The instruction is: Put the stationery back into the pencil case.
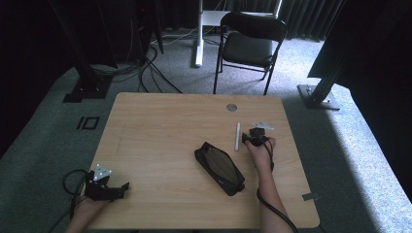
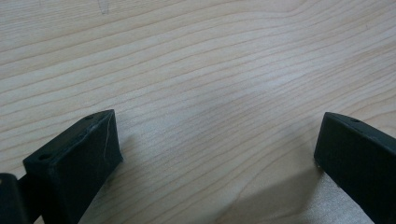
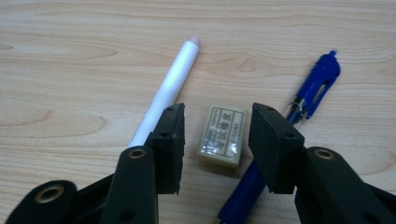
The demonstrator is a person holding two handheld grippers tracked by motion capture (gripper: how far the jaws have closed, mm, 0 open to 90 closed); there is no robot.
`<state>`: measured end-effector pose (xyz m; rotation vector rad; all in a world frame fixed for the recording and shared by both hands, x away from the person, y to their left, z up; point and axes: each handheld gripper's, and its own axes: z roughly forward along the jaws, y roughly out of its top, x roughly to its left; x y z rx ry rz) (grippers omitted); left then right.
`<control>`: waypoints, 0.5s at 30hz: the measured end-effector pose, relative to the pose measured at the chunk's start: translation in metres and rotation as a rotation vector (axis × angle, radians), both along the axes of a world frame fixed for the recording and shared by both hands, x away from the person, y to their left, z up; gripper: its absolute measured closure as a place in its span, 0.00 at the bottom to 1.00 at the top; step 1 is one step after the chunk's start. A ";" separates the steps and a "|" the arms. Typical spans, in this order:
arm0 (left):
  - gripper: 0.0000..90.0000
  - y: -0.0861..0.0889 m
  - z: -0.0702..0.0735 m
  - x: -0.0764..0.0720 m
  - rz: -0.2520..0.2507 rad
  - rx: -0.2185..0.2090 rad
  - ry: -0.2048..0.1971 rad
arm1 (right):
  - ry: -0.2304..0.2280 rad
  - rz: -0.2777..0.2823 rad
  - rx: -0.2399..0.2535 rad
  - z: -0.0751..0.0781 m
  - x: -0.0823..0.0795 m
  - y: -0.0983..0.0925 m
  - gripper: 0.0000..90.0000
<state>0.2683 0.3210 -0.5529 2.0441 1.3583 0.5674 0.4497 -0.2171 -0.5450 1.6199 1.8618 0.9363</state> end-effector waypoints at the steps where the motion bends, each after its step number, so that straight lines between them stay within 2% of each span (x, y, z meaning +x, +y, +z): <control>1: 0.01 0.000 0.000 0.000 0.000 0.000 0.000 | 0.004 -0.001 0.002 0.000 0.001 0.001 0.62; 6: 0.01 0.000 0.000 0.000 0.000 0.000 0.000 | 0.010 -0.007 -0.010 -0.002 0.002 0.003 0.67; 10: 0.01 0.000 0.000 0.000 0.000 0.000 0.000 | 0.018 -0.013 -0.020 -0.003 0.003 0.004 0.75; 15: 0.01 0.000 0.000 0.000 0.000 0.000 0.000 | 0.016 -0.025 -0.013 -0.004 0.003 0.005 0.75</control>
